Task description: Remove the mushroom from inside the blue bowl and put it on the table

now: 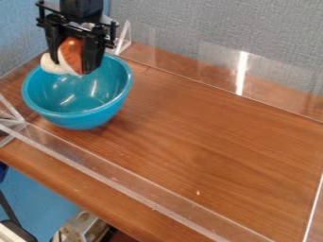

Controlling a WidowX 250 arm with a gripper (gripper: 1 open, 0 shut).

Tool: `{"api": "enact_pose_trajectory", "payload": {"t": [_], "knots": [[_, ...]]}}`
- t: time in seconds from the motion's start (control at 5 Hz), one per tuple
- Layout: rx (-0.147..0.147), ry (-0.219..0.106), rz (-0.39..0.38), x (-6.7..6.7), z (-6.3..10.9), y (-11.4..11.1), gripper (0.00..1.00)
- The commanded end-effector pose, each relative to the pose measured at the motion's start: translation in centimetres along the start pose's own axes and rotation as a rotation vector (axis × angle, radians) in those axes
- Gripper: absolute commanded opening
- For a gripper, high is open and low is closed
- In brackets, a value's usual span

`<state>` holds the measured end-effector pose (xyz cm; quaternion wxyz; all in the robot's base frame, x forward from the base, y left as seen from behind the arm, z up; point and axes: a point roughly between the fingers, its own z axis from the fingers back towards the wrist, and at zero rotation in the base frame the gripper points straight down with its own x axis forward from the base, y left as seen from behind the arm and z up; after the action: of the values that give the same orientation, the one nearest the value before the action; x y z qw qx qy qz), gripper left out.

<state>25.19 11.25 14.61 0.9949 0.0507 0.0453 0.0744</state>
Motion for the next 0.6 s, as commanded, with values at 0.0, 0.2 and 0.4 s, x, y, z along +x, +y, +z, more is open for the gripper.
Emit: {"api": "enact_pose_trajectory", "payload": {"t": [0.0,0.2,0.4], "knots": [[0.026,-0.088,-0.002,0.1,2.8,-0.2,0.00],[0.036,-0.092,-0.003,-0.2,3.2,-0.5,0.00],[0.047,-0.096,-0.011,-0.6,3.5,-1.2,0.00]]}}
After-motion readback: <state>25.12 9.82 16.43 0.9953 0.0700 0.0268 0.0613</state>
